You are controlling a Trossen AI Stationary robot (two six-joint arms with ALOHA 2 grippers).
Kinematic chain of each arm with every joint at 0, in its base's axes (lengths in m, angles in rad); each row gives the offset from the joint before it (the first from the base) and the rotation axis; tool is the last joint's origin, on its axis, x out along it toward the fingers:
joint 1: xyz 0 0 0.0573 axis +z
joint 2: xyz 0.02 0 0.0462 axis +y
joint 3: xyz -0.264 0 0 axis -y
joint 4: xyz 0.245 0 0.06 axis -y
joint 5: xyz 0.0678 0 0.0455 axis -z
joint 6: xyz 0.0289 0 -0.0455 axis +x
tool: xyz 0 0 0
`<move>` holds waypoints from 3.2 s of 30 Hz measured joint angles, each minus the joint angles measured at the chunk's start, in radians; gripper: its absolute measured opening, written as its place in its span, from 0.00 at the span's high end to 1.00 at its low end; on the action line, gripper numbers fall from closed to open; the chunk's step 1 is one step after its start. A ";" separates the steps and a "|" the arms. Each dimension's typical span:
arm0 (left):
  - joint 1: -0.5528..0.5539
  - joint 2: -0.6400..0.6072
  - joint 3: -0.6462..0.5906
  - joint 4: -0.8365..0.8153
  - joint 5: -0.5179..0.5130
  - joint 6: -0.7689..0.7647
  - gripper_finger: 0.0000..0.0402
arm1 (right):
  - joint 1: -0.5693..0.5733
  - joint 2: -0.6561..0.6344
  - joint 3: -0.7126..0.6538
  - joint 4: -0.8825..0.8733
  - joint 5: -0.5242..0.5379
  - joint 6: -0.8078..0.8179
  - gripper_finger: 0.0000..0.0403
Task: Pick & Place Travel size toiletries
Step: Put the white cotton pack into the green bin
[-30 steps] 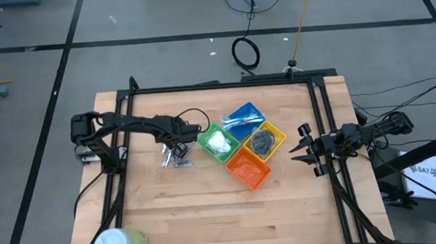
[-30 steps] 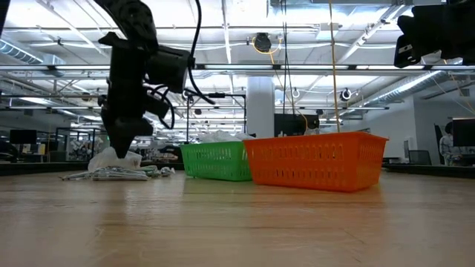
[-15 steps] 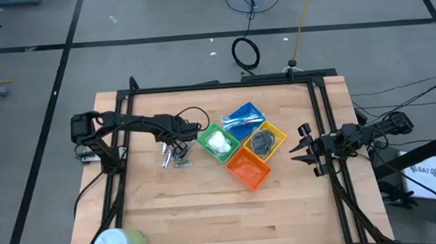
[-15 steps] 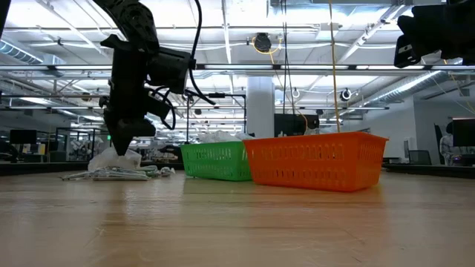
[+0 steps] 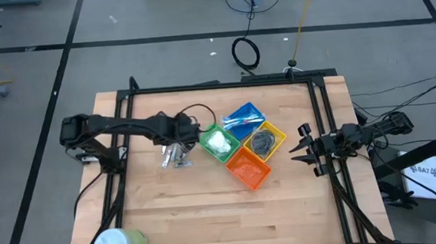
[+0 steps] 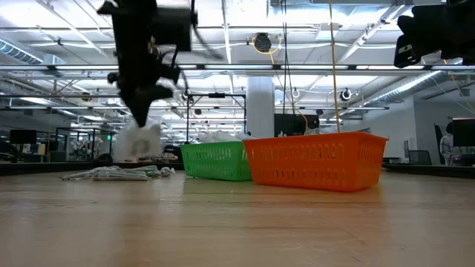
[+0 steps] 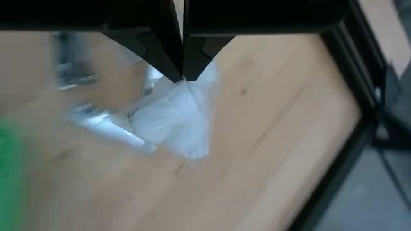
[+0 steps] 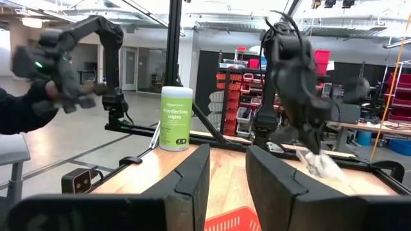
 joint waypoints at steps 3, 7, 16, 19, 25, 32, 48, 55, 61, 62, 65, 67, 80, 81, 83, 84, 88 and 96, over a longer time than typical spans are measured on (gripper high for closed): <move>-0.066 0.000 0.083 0.007 -0.050 0.049 1.00 | 0.000 0.000 0.000 0.000 0.000 0.000 0.77; -0.152 0.006 0.147 0.156 -0.089 0.238 1.00 | 0.000 0.000 0.000 0.000 0.000 0.000 0.77; -0.217 0.035 0.151 0.462 -0.047 0.472 1.00 | 0.000 0.000 0.000 0.000 0.000 0.000 0.77; -0.208 0.065 0.150 0.444 -0.043 0.492 1.00 | 0.000 0.000 0.000 0.001 0.000 0.000 0.77; -0.196 0.183 0.150 0.457 -0.007 0.594 1.00 | 0.000 0.000 0.000 -0.001 0.000 0.000 0.77; -0.170 0.326 0.150 0.501 0.149 0.638 1.00 | 0.000 0.001 0.000 -0.001 0.000 0.000 0.77; -0.165 0.331 0.154 0.520 0.186 0.625 0.97 | 0.000 0.002 0.000 -0.001 0.000 0.000 0.77; -0.166 0.252 0.154 0.495 0.186 0.628 0.99 | 0.000 0.004 0.000 0.000 0.000 0.000 0.77; -0.166 0.173 0.155 0.502 0.171 0.627 0.97 | 0.000 0.006 0.000 -0.001 0.000 0.000 0.77; -0.166 0.163 0.155 0.502 0.170 0.620 0.96 | 0.000 0.006 0.000 0.000 0.000 0.000 0.77; -0.166 0.149 0.155 0.501 0.170 0.618 0.92 | 0.000 0.006 0.000 0.000 0.000 0.000 0.77; -0.166 0.148 0.155 0.502 0.170 0.612 0.88 | 0.000 0.006 0.000 0.000 0.000 0.000 0.77; -0.134 0.154 0.155 0.499 0.112 0.597 0.50 | 0.000 0.006 0.000 0.000 0.000 0.000 0.77; -0.133 0.154 0.155 0.501 0.105 0.612 0.48 | 0.000 0.006 0.000 0.000 0.000 0.000 0.77; -0.133 0.154 0.155 0.501 0.089 0.623 0.45 | 0.000 0.006 0.000 0.000 0.000 0.000 0.77; -0.131 0.154 0.155 0.500 0.088 0.625 0.44 | 0.000 0.006 0.000 0.000 0.000 0.000 0.77; -0.111 0.154 0.155 0.503 0.167 0.568 0.42 | 0.000 0.006 0.000 0.000 0.000 0.000 0.77; -0.068 0.154 0.137 0.524 0.237 0.484 0.45 | 0.000 0.006 0.000 0.000 0.000 0.000 0.77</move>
